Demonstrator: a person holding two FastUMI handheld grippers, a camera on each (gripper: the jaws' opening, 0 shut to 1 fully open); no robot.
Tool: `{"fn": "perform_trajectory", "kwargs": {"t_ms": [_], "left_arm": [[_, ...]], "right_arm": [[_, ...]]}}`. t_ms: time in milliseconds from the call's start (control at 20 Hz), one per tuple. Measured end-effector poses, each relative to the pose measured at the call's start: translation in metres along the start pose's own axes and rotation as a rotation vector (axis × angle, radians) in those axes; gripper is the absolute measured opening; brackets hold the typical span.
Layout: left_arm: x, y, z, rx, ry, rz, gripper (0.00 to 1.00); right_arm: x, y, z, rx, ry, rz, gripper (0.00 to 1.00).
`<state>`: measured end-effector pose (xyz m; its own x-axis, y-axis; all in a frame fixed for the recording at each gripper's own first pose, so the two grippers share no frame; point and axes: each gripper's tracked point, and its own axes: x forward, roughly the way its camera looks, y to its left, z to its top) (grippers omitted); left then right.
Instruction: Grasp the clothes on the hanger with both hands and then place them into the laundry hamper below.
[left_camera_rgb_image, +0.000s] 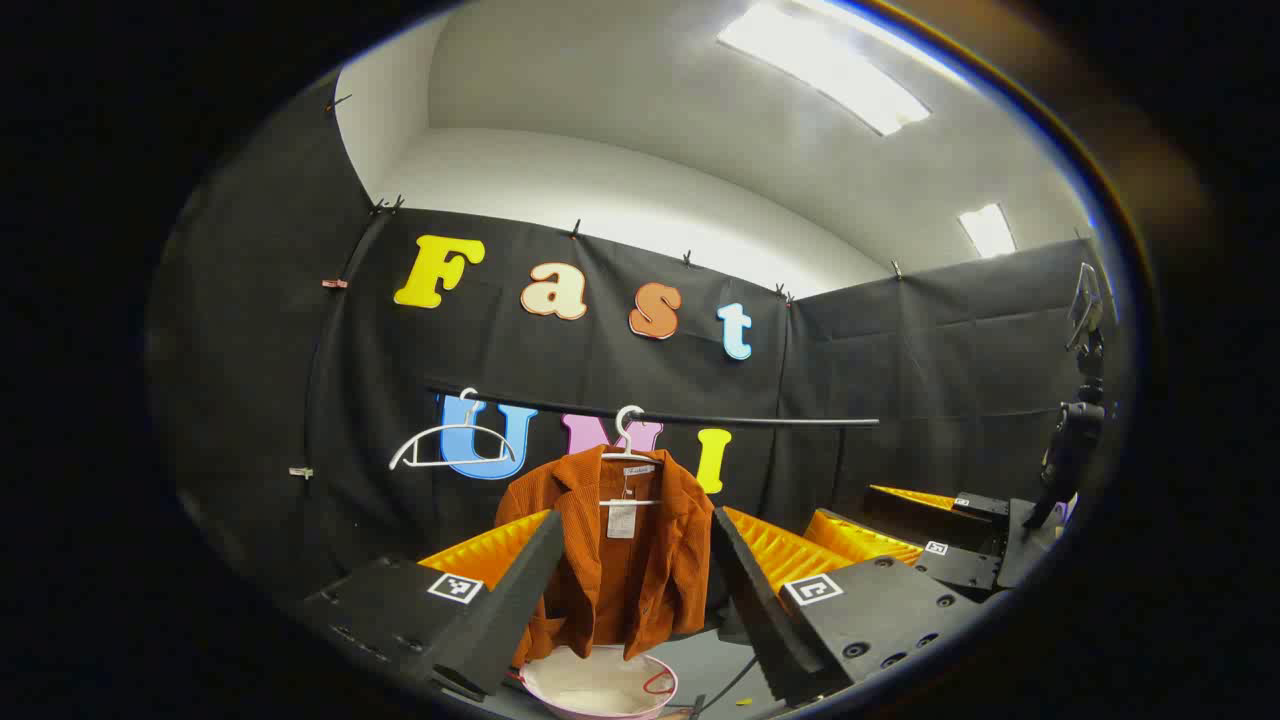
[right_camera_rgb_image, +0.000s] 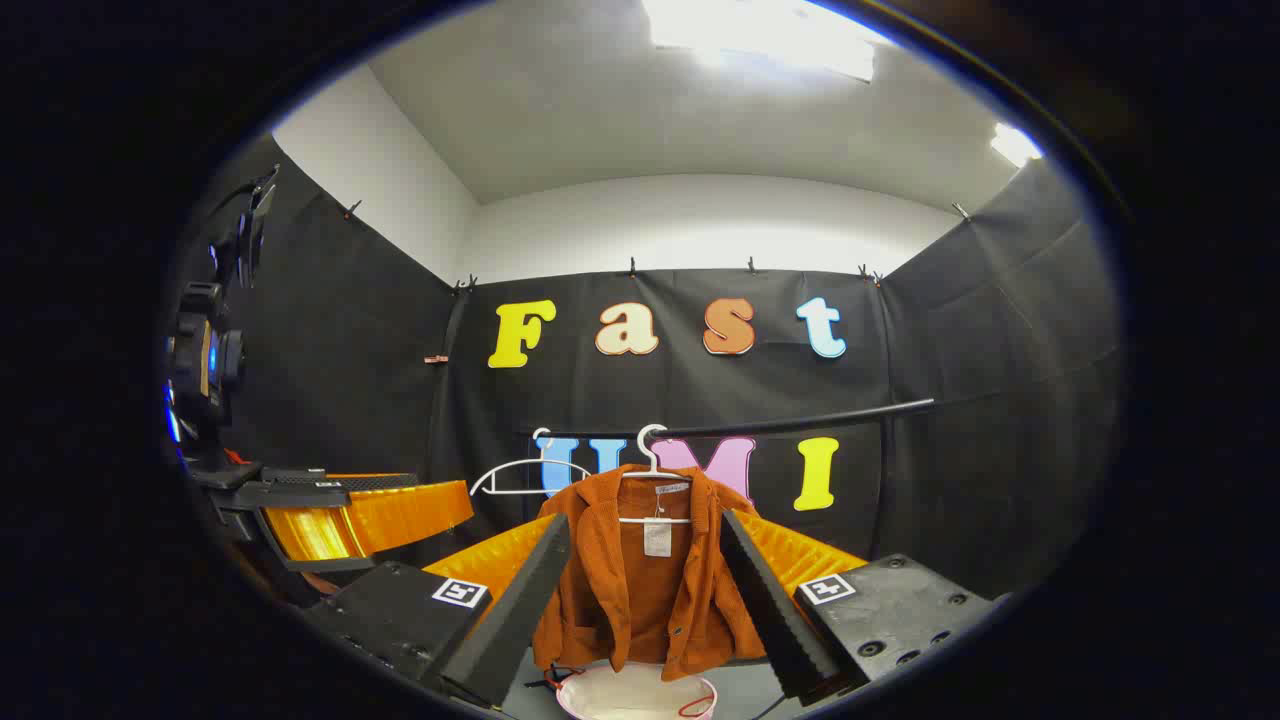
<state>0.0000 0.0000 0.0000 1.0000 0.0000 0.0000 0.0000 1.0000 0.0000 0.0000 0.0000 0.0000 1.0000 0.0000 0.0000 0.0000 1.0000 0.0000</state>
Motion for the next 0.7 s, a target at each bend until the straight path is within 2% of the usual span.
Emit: {"fn": "perform_trajectory", "kwargs": {"t_ms": [700], "left_arm": [[-0.0020, -0.0010, 0.0023, -0.029, -0.005, -0.009, 0.93]], "right_arm": [[0.0054, -0.0027, -0.0026, -0.006, 0.010, -0.002, 0.99]]}}
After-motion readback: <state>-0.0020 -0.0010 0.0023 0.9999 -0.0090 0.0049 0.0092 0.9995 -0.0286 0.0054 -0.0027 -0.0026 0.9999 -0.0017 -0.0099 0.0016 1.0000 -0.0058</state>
